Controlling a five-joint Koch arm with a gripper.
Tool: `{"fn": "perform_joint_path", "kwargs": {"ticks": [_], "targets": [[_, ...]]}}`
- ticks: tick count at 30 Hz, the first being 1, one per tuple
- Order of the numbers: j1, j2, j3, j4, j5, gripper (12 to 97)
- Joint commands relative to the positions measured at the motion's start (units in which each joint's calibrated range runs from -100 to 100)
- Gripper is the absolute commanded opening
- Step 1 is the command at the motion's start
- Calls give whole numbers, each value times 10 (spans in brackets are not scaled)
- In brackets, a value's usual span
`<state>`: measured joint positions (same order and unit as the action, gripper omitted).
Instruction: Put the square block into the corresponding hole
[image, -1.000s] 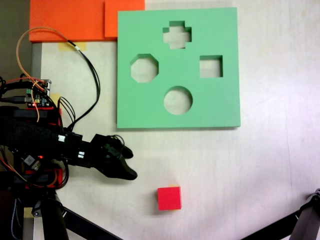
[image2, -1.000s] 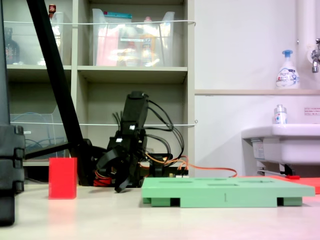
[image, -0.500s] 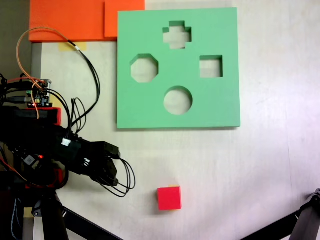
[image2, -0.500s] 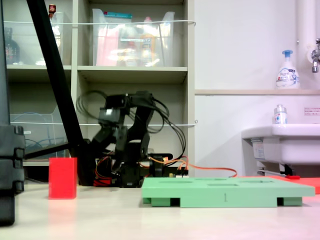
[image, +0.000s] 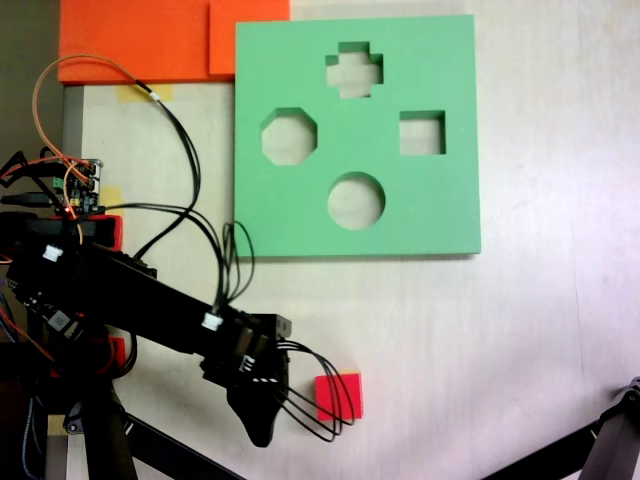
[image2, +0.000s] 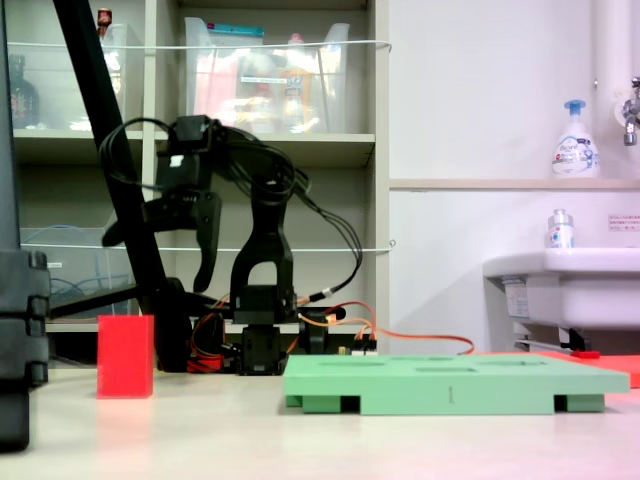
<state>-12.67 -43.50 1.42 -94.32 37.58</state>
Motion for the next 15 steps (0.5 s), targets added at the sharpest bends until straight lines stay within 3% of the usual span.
{"fn": "perform_joint_path", "kwargs": {"ticks": [1,9,15], "targets": [[-3,59,67,-10,-11,956],[-8,294,206,-7,-20,956],[-5,361,207,21,-20,955]]}}
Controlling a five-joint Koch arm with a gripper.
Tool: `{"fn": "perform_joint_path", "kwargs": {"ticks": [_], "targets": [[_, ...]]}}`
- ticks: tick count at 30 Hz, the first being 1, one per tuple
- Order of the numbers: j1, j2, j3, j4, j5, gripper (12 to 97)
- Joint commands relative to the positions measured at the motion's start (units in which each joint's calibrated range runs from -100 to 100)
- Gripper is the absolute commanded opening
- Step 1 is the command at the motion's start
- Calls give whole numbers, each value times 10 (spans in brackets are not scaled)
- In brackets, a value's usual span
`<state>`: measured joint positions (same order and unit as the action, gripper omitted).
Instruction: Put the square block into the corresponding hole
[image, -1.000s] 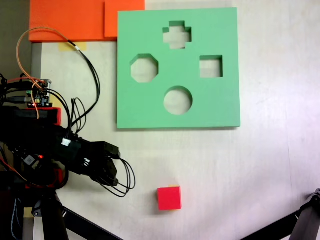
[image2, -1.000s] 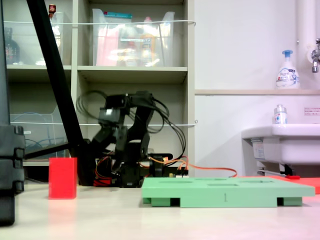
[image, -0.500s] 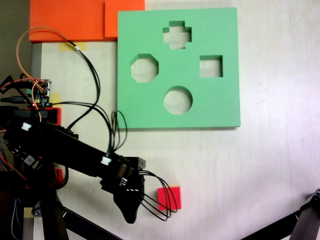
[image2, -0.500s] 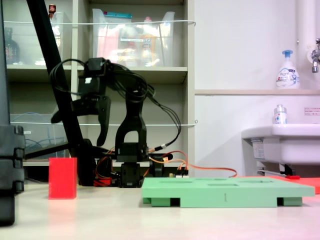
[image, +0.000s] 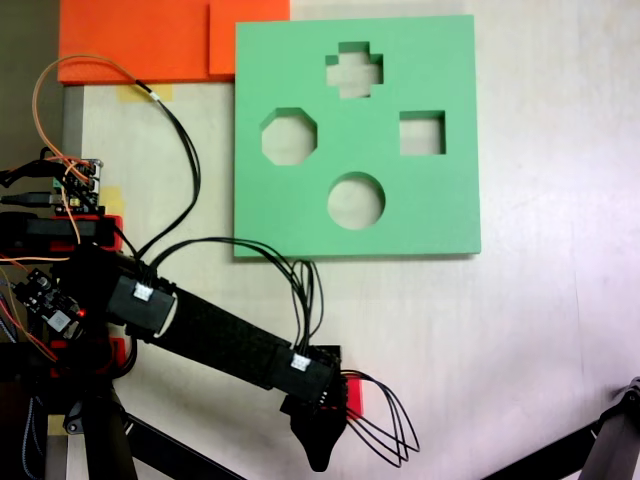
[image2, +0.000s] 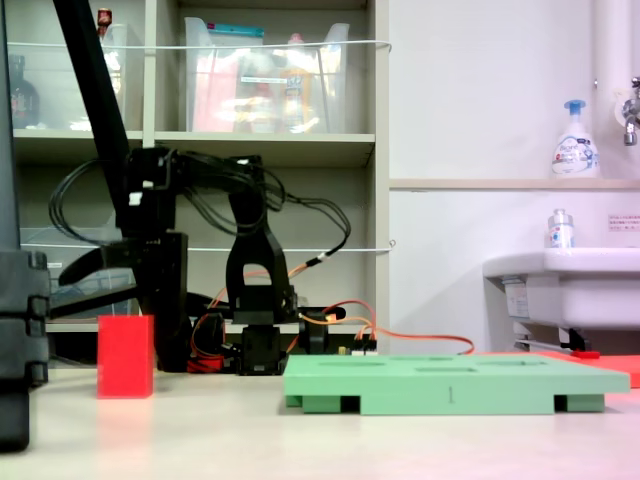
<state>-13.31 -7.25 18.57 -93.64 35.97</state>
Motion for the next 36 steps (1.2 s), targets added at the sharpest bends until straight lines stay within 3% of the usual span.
{"fn": "perform_joint_path", "kwargs": {"ticks": [1,8,11,14,26,31,34,36], "targets": [[1,8,36,16,-4,955],[5,93,55,50,-11,943],[6,113,57,54,-14,853],[5,121,57,58,-15,837],[-2,99,28,-6,-14,385],[-3,81,-19,-12,-14,346],[-5,50,-39,-13,-10,225],[-6,35,-45,-15,-8,217]]}}
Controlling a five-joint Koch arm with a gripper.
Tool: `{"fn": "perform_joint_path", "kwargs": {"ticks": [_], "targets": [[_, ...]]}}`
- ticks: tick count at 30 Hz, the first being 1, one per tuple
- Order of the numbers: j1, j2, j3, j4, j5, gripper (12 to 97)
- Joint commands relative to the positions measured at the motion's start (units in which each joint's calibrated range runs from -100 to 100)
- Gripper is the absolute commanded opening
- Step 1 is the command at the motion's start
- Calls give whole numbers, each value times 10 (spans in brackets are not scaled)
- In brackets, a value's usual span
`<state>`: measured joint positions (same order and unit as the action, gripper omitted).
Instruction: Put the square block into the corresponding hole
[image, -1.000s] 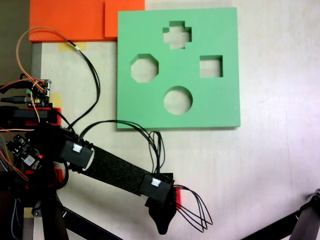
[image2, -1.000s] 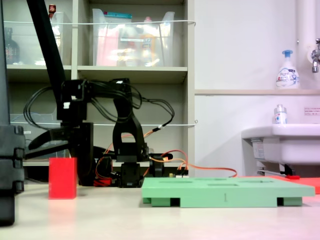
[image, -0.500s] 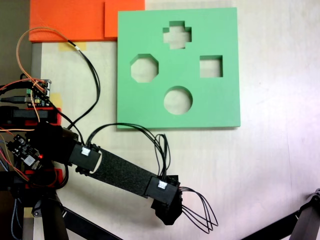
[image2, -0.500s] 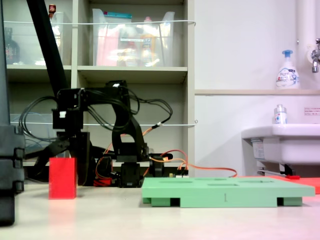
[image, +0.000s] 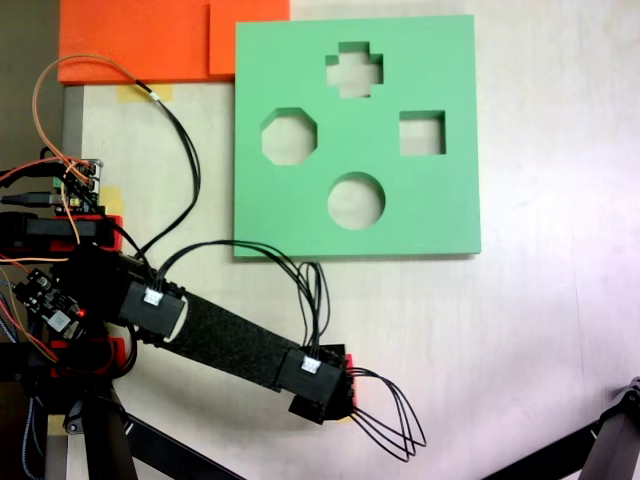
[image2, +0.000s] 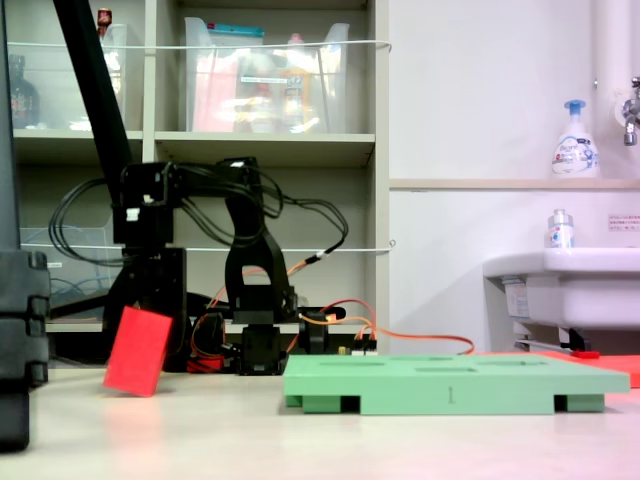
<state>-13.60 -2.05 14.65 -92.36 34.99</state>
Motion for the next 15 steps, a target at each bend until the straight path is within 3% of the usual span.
{"fn": "perform_joint_path", "kwargs": {"ticks": [1,15], "targets": [[-3,-24,-6,-31,2,217],[23,-214,10,-76,60,219]]}}
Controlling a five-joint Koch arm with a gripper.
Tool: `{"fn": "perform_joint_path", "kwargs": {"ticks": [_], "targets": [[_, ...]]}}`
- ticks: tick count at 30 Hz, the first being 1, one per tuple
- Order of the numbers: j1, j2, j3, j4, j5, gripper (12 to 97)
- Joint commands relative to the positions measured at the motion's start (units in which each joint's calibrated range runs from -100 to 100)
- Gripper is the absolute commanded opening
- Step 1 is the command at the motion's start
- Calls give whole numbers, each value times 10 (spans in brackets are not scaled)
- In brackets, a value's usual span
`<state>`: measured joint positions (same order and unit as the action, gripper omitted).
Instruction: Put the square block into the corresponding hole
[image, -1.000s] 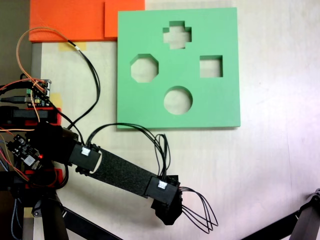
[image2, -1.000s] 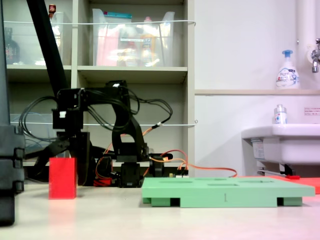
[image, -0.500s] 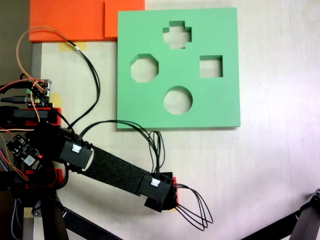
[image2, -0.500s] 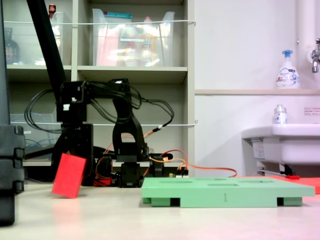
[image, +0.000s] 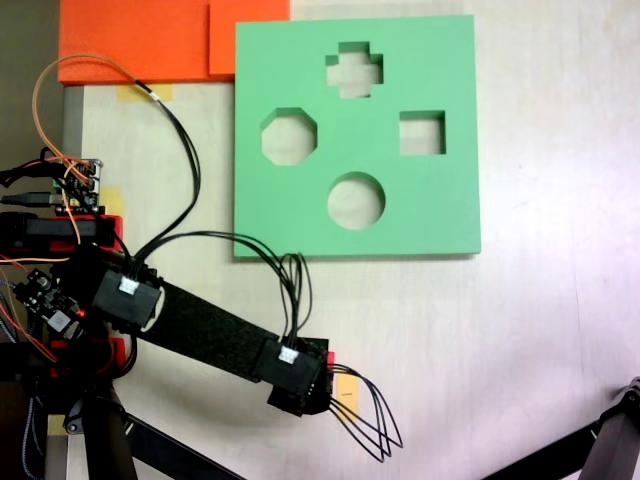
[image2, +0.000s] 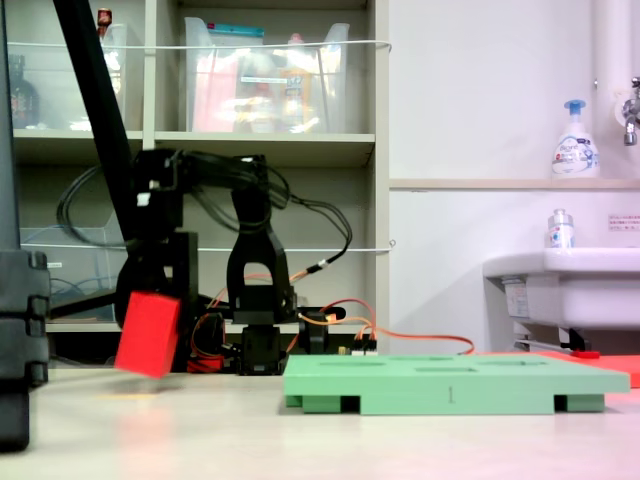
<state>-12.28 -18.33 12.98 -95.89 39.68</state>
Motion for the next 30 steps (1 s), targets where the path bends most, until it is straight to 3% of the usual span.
{"fn": "perform_joint_path", "kwargs": {"ticks": [1,9,17,23,30], "targets": [[19,-69,34,-41,23,219],[110,-86,140,-41,121,219],[207,111,373,-41,216,221],[253,275,544,-41,257,230],[283,337,555,-17,274,260]]}}
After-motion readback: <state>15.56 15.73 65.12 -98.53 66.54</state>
